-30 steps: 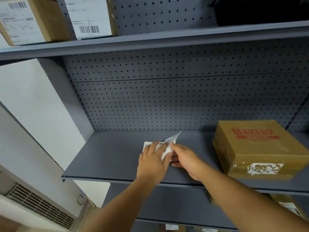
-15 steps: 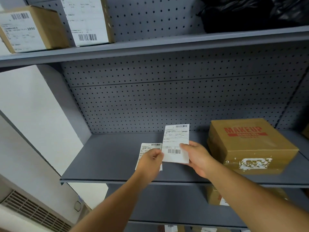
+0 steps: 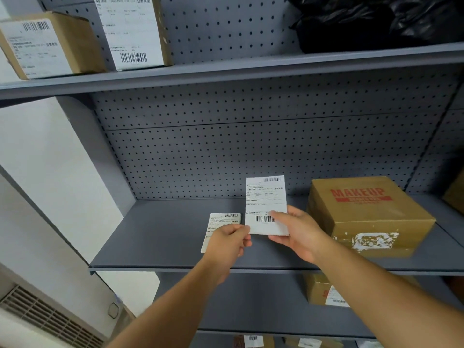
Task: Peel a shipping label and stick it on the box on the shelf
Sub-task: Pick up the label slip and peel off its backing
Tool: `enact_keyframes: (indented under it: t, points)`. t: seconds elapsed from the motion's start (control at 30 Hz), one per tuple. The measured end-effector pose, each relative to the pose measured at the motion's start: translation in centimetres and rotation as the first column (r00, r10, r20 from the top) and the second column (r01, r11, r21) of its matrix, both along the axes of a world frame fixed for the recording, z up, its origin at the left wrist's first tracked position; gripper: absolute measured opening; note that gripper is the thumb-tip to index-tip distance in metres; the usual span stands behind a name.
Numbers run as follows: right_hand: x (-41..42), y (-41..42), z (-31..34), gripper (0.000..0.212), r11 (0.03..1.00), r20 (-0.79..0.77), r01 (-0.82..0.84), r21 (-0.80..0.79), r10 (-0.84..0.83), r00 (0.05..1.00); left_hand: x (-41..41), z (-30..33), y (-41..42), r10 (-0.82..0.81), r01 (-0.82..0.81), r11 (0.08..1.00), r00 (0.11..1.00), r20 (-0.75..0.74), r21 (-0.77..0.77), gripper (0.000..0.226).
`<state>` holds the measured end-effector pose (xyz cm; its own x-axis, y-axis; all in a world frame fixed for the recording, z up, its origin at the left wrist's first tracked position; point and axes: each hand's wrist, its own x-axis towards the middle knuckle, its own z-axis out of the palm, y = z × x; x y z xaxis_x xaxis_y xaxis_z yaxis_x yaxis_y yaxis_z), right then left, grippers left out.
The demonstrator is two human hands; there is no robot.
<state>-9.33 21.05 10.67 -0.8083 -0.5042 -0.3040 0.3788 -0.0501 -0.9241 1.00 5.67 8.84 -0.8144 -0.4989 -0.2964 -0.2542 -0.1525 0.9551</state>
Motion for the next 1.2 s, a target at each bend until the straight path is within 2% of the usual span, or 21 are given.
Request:
enact_keyframes:
  t: [0.4, 0.77, 0.97, 1.2]
  points:
    - [0.6, -0.1, -0.5, 0.019, 0.998, -0.048, 0.04, 0.056, -0.037, 0.998, 1.1, 0.3, 0.9, -0.014, 0.02, 0.994, 0.998, -0.058, 0.111, 0.008]
    - [0.4, 0.1, -1.1, 0.024, 0.998, -0.04, 0.036, 0.059, -0.033, 0.999, 1.4, 0.1, 1.5, -0.007, 0.02, 0.987, 0.997, -0.082, 0.16, 0.025]
    - [0.1, 0.3, -1.6, 0.025, 0.995, -0.037, 0.053, 0.085, -0.05, 0.998, 1.3, 0.2, 2.1, -0.016, 0.046, 0.972, 0.991, -0.13, 0.231, 0.011]
    - [-0.1, 0.6, -1.9, 0.026, 0.989, -0.031, 0.041, 0.139, -0.037, 0.999, 1.0, 0.0, 2.2, -0.093, 0.131, 0.963, 0.982, -0.166, 0.234, 0.012]
